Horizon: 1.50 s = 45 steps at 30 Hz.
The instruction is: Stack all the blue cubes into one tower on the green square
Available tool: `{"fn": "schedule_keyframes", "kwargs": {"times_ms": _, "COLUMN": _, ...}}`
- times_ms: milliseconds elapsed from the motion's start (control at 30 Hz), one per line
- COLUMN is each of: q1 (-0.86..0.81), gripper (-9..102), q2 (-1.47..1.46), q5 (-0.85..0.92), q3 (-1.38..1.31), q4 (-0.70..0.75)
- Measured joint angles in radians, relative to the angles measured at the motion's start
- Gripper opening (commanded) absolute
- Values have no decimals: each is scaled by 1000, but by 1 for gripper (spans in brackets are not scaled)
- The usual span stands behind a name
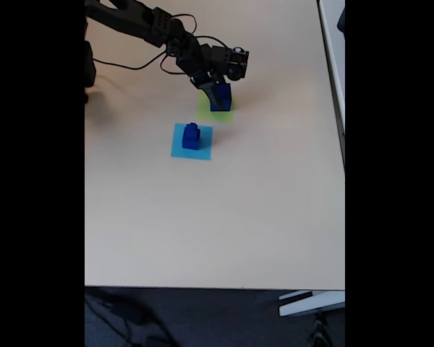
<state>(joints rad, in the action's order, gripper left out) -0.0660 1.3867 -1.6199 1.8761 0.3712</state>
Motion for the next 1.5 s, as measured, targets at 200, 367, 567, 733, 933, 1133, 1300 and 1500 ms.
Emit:
{"fn": "schedule_keyframes", "kwargs": {"times_ms": 200, "q1": 0, "gripper": 27, "q2": 0, "q5": 2, "q3": 0, "q4": 0}}
{"fn": "schedule_keyframes", "kwargs": {"times_ms": 367, "q1": 0, "gripper": 27, "q2": 0, "q5": 2, "q3": 0, "q4": 0}}
{"fn": "schedule_keyframes", "kwargs": {"times_ms": 567, "q1": 0, "gripper": 27, "q2": 0, "q5": 2, "q3": 0, "q4": 0}}
{"fn": "schedule_keyframes", "kwargs": {"times_ms": 733, "q1": 0, "gripper": 27, "q2": 0, "q5": -3, "q3": 3, "q4": 0}}
{"fn": "schedule_keyframes", "kwargs": {"times_ms": 933, "q1": 0, "gripper": 29, "q2": 0, "q5": -6, "q3": 9, "q4": 0}}
{"fn": "schedule_keyframes", "kwargs": {"times_ms": 1133, "q1": 0, "gripper": 34, "q2": 0, "q5": -6, "q3": 9, "q4": 0}}
{"fn": "schedule_keyframes", "kwargs": {"times_ms": 1300, "q1": 0, "gripper": 34, "q2": 0, "q5": -6, "q3": 9, "q4": 0}}
{"fn": "schedule_keyframes", "kwargs": {"times_ms": 1500, "q1": 0, "gripper": 29, "q2": 0, "q5": -6, "q3": 9, "q4": 0}}
